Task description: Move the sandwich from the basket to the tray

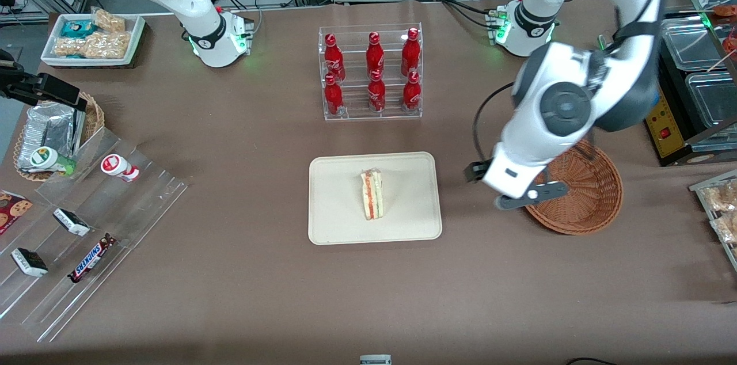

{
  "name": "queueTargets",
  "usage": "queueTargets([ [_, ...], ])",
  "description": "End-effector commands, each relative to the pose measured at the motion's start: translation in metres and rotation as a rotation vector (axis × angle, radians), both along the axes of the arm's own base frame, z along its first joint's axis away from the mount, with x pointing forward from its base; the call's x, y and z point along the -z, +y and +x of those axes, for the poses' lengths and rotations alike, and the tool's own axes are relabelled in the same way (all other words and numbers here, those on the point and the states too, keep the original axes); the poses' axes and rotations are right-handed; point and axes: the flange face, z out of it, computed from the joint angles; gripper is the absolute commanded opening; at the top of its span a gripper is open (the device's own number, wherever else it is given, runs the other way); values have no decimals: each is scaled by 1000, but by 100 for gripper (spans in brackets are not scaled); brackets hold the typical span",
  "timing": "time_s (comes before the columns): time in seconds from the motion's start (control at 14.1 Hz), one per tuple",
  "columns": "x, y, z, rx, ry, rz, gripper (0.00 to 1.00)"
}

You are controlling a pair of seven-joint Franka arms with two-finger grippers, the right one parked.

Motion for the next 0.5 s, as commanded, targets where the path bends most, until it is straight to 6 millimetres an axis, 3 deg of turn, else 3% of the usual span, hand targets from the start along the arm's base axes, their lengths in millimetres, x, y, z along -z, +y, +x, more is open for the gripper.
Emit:
queueTargets([
  [0.0, -30, 57, -15, 124, 49, -2, 100],
  [0.14, -49, 93, -18, 166, 63, -14, 100],
  [0.42, -83, 145, -21, 117, 11, -24, 100],
])
